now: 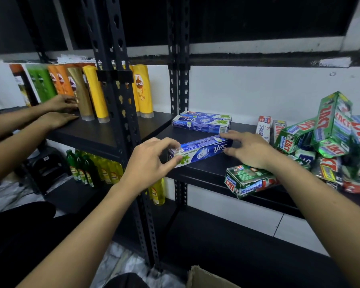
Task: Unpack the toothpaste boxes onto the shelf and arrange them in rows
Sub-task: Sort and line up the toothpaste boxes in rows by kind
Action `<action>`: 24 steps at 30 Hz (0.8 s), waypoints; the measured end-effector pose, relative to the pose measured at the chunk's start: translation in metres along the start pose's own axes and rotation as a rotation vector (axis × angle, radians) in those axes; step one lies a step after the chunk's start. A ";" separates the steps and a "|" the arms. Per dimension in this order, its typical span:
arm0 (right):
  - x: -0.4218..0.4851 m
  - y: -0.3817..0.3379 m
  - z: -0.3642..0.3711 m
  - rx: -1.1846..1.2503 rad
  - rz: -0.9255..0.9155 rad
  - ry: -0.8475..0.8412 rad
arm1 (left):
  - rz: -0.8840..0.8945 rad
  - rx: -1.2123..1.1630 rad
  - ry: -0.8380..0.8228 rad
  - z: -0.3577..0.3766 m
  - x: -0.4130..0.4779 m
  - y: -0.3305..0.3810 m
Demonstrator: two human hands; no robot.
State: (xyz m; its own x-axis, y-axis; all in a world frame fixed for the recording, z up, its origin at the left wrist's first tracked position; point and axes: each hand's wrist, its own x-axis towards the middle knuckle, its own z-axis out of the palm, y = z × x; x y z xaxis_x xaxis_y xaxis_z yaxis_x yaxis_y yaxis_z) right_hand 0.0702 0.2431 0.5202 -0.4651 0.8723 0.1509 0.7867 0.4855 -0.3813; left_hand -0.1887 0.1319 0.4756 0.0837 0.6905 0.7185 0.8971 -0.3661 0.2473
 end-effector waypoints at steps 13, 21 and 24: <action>0.004 0.000 0.000 -0.004 0.013 -0.011 | 0.027 0.056 -0.062 -0.005 0.006 0.002; 0.000 0.000 -0.001 0.051 0.008 0.035 | -0.315 -0.344 -0.025 0.002 -0.005 0.009; -0.004 -0.001 -0.002 0.077 -0.015 0.094 | -0.408 -0.387 -0.008 -0.004 -0.003 0.007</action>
State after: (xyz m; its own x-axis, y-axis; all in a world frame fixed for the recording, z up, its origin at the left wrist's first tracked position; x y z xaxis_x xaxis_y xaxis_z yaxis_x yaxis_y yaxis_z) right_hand 0.0719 0.2396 0.5221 -0.4334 0.8686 0.2403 0.7451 0.4953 -0.4466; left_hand -0.1841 0.1250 0.4774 -0.2316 0.8285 0.5099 0.6329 -0.2697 0.7257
